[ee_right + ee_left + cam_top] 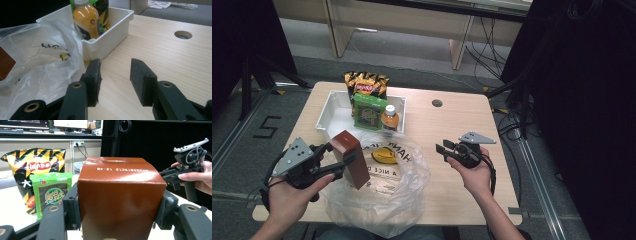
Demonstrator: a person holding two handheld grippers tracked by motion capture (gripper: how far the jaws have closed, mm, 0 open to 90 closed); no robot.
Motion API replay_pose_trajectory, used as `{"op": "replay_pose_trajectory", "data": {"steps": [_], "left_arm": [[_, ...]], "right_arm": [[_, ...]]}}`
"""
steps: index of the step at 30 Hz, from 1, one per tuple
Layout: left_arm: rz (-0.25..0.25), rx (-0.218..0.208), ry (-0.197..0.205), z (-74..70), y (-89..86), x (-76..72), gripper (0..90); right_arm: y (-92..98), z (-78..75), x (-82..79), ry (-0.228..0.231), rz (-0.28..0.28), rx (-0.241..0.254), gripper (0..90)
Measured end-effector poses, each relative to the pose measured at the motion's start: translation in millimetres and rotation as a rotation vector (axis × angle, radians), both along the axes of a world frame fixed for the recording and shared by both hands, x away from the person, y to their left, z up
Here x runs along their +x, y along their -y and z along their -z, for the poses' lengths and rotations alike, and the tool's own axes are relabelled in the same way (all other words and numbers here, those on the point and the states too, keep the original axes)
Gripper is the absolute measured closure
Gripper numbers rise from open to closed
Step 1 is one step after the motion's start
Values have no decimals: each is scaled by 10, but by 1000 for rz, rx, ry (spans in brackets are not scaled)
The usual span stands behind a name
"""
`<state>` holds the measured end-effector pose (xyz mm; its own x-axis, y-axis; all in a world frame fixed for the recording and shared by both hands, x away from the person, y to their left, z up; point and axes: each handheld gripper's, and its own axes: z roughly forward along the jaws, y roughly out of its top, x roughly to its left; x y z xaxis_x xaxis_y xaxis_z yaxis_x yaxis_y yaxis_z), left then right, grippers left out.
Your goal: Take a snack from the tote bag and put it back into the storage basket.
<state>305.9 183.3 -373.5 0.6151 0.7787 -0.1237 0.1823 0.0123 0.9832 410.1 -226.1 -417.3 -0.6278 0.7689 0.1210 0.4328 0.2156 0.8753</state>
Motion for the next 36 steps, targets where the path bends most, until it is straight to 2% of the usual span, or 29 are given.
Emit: {"op": "replay_pose_trajectory", "data": {"steps": [1, 2, 8, 11, 12, 13, 17, 22, 23, 25, 26, 32, 36], "left_arm": [[-1, -1, 2, -9, 1, 6, 375], [1, 1, 4, -18, 1, 14, 375], [1, -4, 13, -76, 5, 63, 376], [-2, -12, 20, -103, 1, 92, 376], [-6, -7, 18, -114, -6, 95, 376], [-8, -7, 21, -128, -11, 104, 376], [-16, -8, 25, -182, -37, 143, 376], [-25, -15, 36, -245, -62, 180, 377], [-27, -13, 39, -262, -69, 186, 377], [-30, -14, 46, -294, -75, 197, 377], [-31, -15, 49, -309, -77, 204, 377], [-40, -16, 58, -366, -95, 249, 377], [-47, -17, 60, -395, -111, 278, 378]], "right_arm": [[3, 5, 5, 3, 4, 1, 609], [-7, 0, -8, -25, 5, 14, 609], [-22, 17, -5, -5, 12, 21, 608], [-23, 22, -5, -6, 14, 22, 607], [-26, 14, -15, -27, 20, 28, 606], [-7, 18, 8, -4, 4, 11, 606], [-9, 23, 7, 1, 14, 8, 605], [-18, 25, 4, -29, 2, 23, 603], [-10, 27, 11, -10, 10, 11, 603], [-8, 30, 11, -13, 10, 11, 603], [-26, 26, -11, -39, 24, 27, 603], [-22, 39, 2, -12, 15, 17, 602], [-26, 39, -1, -21, 24, 21, 601]]}}
